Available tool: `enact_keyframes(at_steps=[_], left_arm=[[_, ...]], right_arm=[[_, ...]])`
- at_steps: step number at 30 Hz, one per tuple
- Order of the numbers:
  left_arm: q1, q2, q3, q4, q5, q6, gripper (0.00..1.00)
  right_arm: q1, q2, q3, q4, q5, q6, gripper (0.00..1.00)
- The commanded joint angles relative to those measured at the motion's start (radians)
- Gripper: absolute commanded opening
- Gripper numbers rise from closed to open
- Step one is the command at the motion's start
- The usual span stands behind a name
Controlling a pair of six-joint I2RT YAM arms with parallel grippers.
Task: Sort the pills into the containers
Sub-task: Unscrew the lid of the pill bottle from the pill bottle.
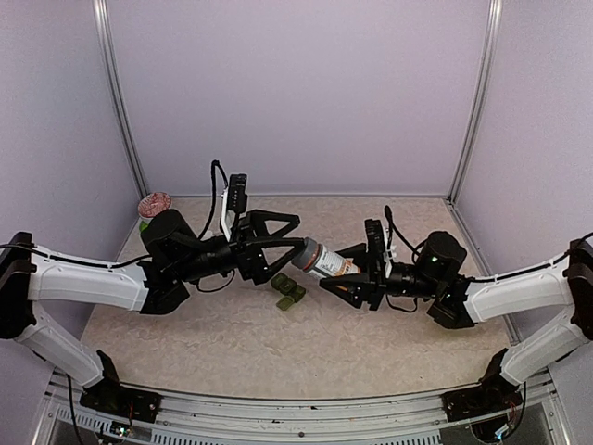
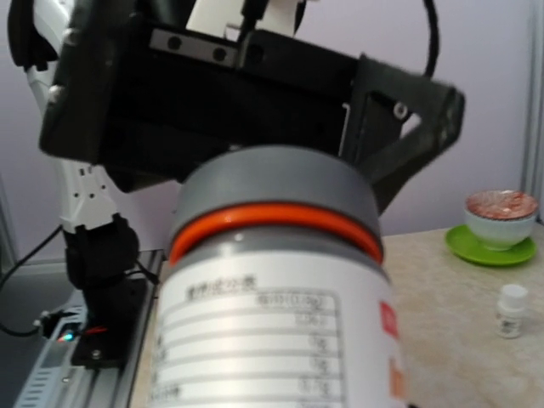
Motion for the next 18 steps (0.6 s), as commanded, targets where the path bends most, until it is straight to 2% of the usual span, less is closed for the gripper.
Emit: enact_keyframes(at_steps=[1, 6, 18], left_arm=[[0.000, 0.052, 0.000, 0.138, 0.141, 0.020, 0.99], [-0.008, 0.075, 0.009, 0.157, 0.184, 0.022, 0.99], [-0.020, 0.088, 0.021, 0.100, 0.186, 0.066, 0.97]], right_arm=[[0.017, 0.053, 0.035, 0.096, -0.047, 0.076, 0.08], [0.026, 0.098, 0.062, 0.121, -0.060, 0.109, 0.08], [0.028, 0.159, 0.095, 0.147, -0.113, 0.155, 0.09]])
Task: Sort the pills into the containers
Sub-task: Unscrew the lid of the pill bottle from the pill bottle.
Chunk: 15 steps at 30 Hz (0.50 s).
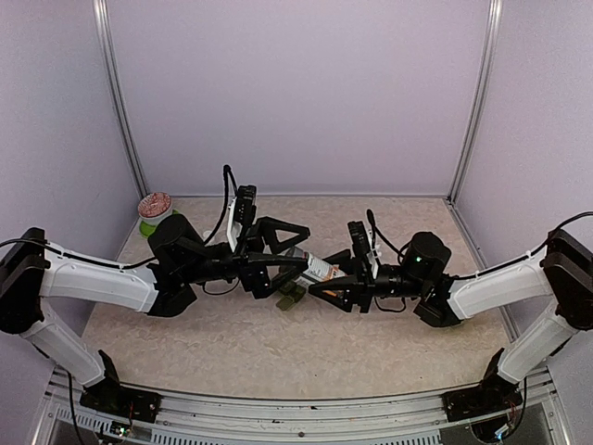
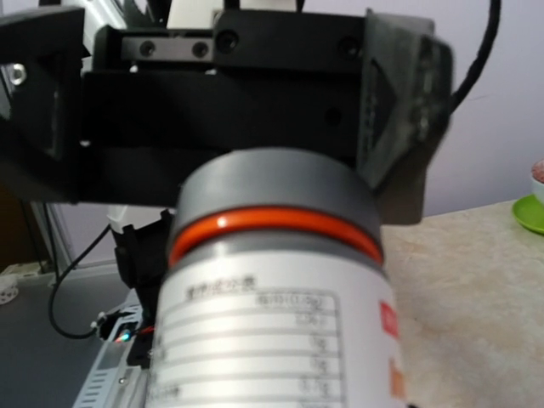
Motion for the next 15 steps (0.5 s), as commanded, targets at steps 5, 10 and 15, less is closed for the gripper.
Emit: enact_keyframes(at_steps=[5, 10, 15], left_arm=[[-0.013, 0.020, 0.024, -0.003, 0.020, 0.023, 0.97], [-0.013, 0.031, 0.026, -0.005, 0.023, 0.046, 0.97], [-0.015, 0.039, 0.024, 0.001, 0.029, 0.043, 0.94]], right_arm=[[0.015, 0.036, 0.047, 0.070, -0.040, 0.040, 0.09], [0.018, 0.043, 0.057, 0.065, -0.046, 0.042, 0.09], [0.020, 0.055, 0.054, 0.083, -0.040, 0.056, 0.09]])
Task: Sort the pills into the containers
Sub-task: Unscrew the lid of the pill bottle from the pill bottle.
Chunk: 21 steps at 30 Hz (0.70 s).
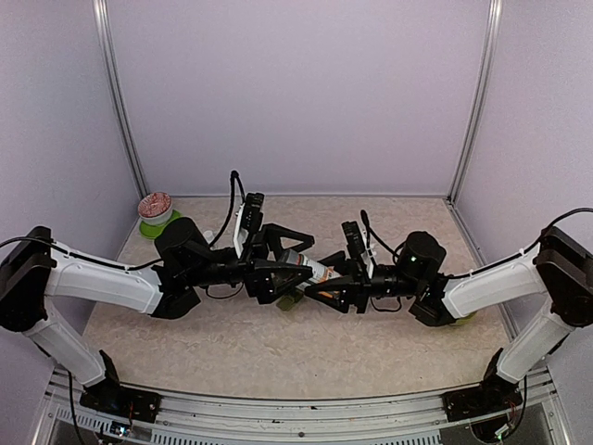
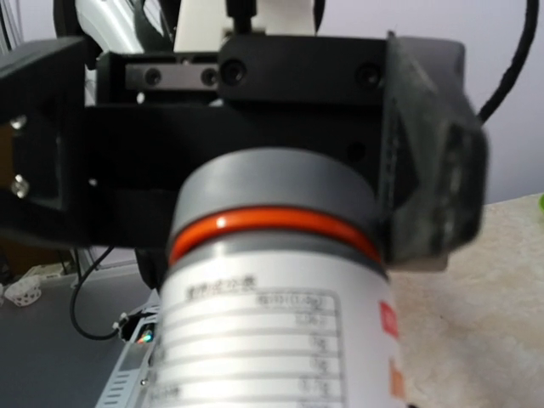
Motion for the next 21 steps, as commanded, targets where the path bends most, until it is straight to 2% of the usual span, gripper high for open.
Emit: enact_keyframes(at_steps=[1, 12, 21], left_arm=[[-0.006, 0.011, 0.024, 0.012, 0.018, 0.019, 0.93], [-0.006, -0.001, 0.008, -0.005, 0.005, 0.026, 0.89], [-0.006, -0.002, -0.001, 0.006, -0.002, 0.016, 0.88]], right_arm=[[0.011, 0.014, 0.022, 0.068, 0.005, 0.019, 0.09], [-0.002, -0.046, -0.027, 0.042, 0.131, 0.001, 0.09], [-0.021, -0.085, -0.047, 0.027, 0.139, -0.012, 0.09]])
